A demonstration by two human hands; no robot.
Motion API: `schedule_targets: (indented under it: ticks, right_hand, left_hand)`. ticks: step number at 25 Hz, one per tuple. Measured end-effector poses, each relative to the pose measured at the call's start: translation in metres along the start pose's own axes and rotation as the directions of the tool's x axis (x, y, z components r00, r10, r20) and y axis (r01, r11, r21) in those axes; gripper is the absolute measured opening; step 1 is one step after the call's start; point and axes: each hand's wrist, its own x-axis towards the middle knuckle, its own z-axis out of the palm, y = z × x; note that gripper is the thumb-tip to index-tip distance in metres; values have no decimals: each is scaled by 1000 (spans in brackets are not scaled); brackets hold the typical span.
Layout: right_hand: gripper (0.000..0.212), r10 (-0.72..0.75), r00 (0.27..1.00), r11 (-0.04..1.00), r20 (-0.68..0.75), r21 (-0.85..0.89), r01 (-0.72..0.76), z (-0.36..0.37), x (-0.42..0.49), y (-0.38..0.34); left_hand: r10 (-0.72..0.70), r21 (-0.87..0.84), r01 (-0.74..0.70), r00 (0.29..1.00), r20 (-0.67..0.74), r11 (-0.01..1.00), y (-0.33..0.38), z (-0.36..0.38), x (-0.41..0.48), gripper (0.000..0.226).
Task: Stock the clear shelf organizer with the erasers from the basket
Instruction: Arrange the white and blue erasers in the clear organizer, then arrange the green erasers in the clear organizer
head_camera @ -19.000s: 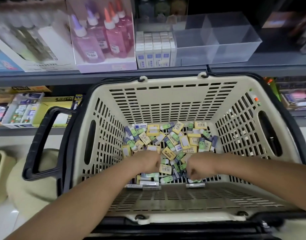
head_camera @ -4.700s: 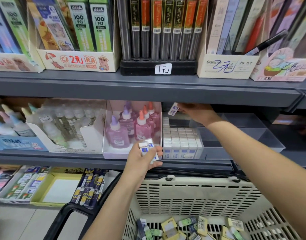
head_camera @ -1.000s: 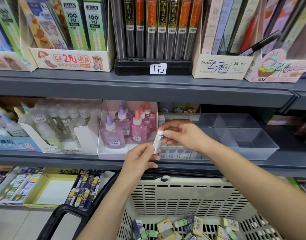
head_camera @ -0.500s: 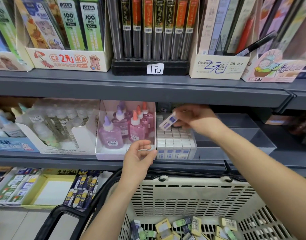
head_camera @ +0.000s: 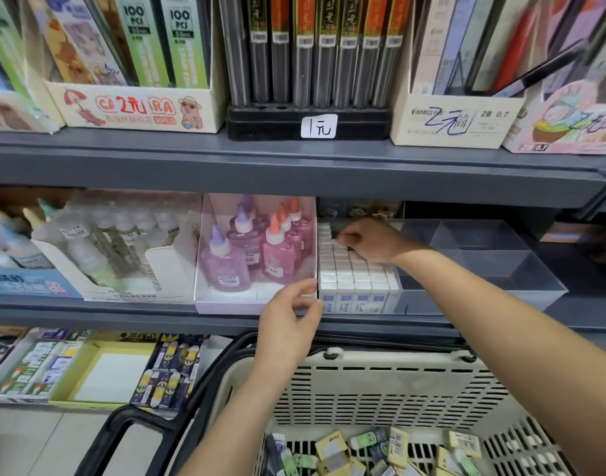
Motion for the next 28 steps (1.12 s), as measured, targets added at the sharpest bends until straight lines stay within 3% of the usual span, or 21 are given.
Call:
schedule_targets:
  ticks: [4, 7, 10, 12, 15, 18, 21, 23, 25, 26, 28]
  right_hand:
    - [31, -3, 1000, 1000, -29, 8, 3, -3, -8, -1]
    - [30, 34, 986, 991, -161, 136, -12, -12, -31, -3]
    - [23, -8, 945, 961, -326, 260, 98, -11, -90, -2]
    - [16, -48, 927, 923, -372, 339, 183, 1, -142, 4]
    - [13, -47, 983, 879, -175, 461, 124, 46, -207, 20]
    - [20, -36, 989, 969, 140, 246, 0, 112, -239, 41]
    - [34, -23, 906, 999, 423, 39, 8, 166, -247, 52]
    - [45, -47, 874, 997, 483, -24, 67, 193, -249, 54]
    - [56, -101, 866, 983, 489, -85, 163, 213, -251, 57]
    - [61, -127, 856, 965, 501, -136, 223, 219, -254, 59]
    - [62, -159, 859, 927, 487, -226, 299, 221, -258, 71]
  left_hand:
    - [1, -2, -1, 1000, -5, 1000, 1, -2, -1, 23]
    - [21, -55, -23, 999, -28, 998, 9, -4, -10, 21]
    - [99, -43, -99, 995, 2, 994, 20, -12, -31, 21]
    - [138, 33, -142, 985, 107, 989, 21, -18, -51, 20]
    - [9, 265, -100, 945, 326, 959, 7, -17, -87, 14]
    - [-249, 444, 43, 873, 418, 895, -23, -5, -105, 22]
    - [-444, 556, 183, 812, 380, 811, -56, 11, -116, 26]
    - [-515, 650, 197, 786, 343, 734, -80, 16, -128, 28]
    - [-536, 759, 72, 751, 385, 647, -98, 16, -137, 31]
    - [-527, 779, 24, 749, 401, 626, -105, 15, -140, 32]
    - [-521, 765, 61, 767, 375, 641, -113, 11, -139, 32]
